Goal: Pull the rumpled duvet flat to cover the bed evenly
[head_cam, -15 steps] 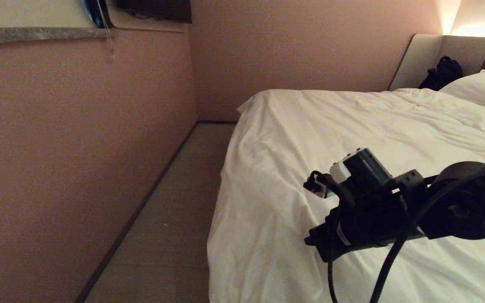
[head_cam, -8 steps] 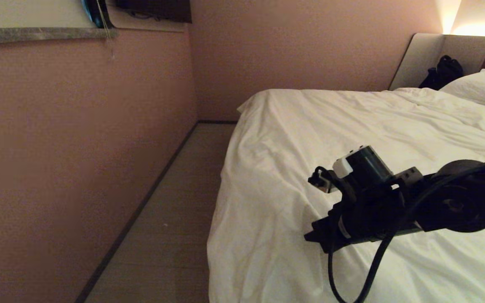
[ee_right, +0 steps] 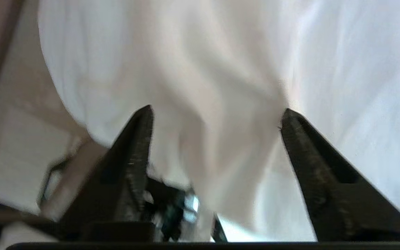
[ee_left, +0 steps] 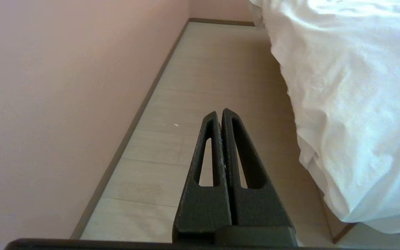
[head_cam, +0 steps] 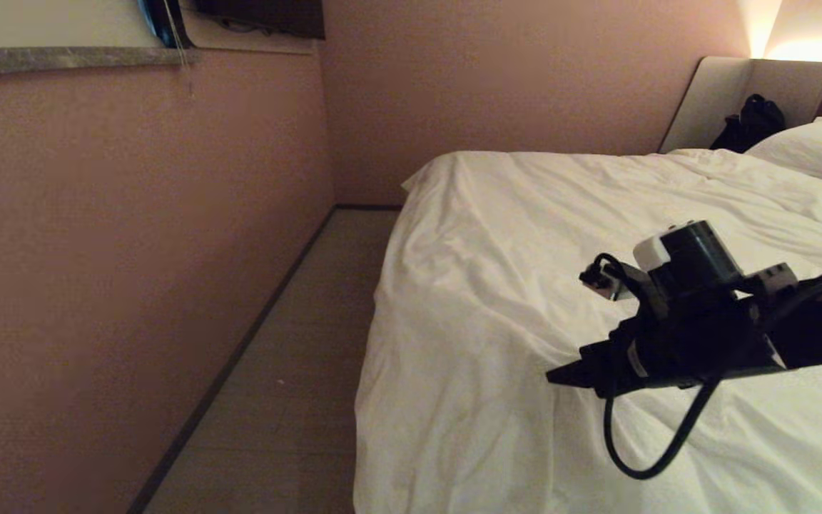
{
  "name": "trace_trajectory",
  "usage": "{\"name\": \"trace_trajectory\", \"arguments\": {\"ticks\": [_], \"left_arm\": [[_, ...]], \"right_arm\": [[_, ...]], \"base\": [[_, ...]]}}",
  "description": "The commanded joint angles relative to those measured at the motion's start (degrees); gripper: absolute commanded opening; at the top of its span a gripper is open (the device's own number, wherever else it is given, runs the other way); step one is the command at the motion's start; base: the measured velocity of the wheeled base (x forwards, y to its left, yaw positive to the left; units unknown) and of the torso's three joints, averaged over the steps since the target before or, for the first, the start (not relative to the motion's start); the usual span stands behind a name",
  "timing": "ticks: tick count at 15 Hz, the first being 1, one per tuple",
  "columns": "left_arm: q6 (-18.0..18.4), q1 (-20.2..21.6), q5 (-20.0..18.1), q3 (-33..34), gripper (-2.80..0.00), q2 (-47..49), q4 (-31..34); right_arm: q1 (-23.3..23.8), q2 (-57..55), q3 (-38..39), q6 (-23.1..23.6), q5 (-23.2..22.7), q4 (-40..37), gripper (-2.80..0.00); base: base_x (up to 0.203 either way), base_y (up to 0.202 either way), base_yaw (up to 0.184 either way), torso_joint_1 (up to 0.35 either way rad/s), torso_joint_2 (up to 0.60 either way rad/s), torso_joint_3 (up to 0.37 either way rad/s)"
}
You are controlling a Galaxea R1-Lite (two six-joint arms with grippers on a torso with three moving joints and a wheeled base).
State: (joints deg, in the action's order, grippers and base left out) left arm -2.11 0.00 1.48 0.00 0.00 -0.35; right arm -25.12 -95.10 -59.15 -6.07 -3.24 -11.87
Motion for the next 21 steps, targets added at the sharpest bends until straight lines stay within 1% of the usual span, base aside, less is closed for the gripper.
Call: {"name": "trace_trajectory", "arguments": {"ticks": [1,4,7,8,10,11,12,14,15,16,17,20,21], "left_arm": [[0.00,0.00,0.01,0.00,-2.80,0.00,-0.01],[0.00,0.00,0.01,0.00,-2.80,0.00,-0.01],[0.00,0.00,0.01,0.00,-2.80,0.00,-0.01],[0.00,0.00,0.01,0.00,-2.80,0.00,-0.01],[0.00,0.00,0.01,0.00,-2.80,0.00,-0.01],[0.00,0.00,0.01,0.00,-2.80,0.00,-0.01],[0.00,0.00,0.01,0.00,-2.80,0.00,-0.01],[0.00,0.00,0.01,0.00,-2.80,0.00,-0.01],[-0.07,0.00,0.01,0.00,-2.80,0.00,-0.01],[0.00,0.00,0.01,0.00,-2.80,0.00,-0.01],[-0.01,0.00,0.01,0.00,-2.80,0.00,-0.01],[0.00,0.00,0.01,0.00,-2.80,0.00,-0.01],[-0.04,0.00,0.01,0.00,-2.80,0.00,-0.01]], "right_arm": [[-0.81,5.06,3.49,6.13,-0.04,-0.06,0.00],[-2.04,14.06,10.90,6.99,-0.04,-0.13,0.00],[-2.09,26.78,17.40,7.02,0.14,-0.41,0.00],[-1.82,32.66,19.30,6.99,0.32,-1.07,-2.80],[-0.15,43.33,22.60,6.38,0.62,-3.07,-2.80],[1.36,49.87,23.90,5.16,0.70,-4.49,-2.80],[2.80,55.94,24.85,3.09,0.80,-6.11,-2.80],[4.82,66.42,25.85,-2.68,1.43,-9.53,-2.80],[5.48,70.98,26.17,-5.27,2.58,-10.83,-2.80],[5.95,74.56,26.41,-7.08,4.70,-11.75,-2.80],[6.34,77.14,26.62,-8.55,8.03,-12.42,-2.80],[6.65,79.24,26.97,-9.96,21.10,-12.75,-2.80],[6.66,79.27,26.86,-10.13,23.68,-12.74,-2.80]], "base": [[0.000,0.000,0.000,0.000,0.00,0.000],[0.000,0.000,0.000,0.000,0.00,0.000],[0.000,0.000,0.000,0.000,0.00,0.000],[0.000,0.000,0.000,0.000,0.00,0.000],[0.000,0.000,0.000,0.000,0.00,0.000],[0.000,0.000,0.000,0.000,0.00,0.000],[0.000,0.000,0.000,0.000,0.00,0.000],[0.000,0.000,0.000,0.000,0.00,0.000],[0.000,0.000,0.000,0.000,0.00,0.000],[0.000,0.000,0.000,0.000,0.00,0.000],[0.000,0.000,0.000,0.000,0.00,0.000],[0.000,0.000,0.000,0.000,0.00,0.000],[0.000,0.000,0.000,0.000,0.00,0.000]]}}
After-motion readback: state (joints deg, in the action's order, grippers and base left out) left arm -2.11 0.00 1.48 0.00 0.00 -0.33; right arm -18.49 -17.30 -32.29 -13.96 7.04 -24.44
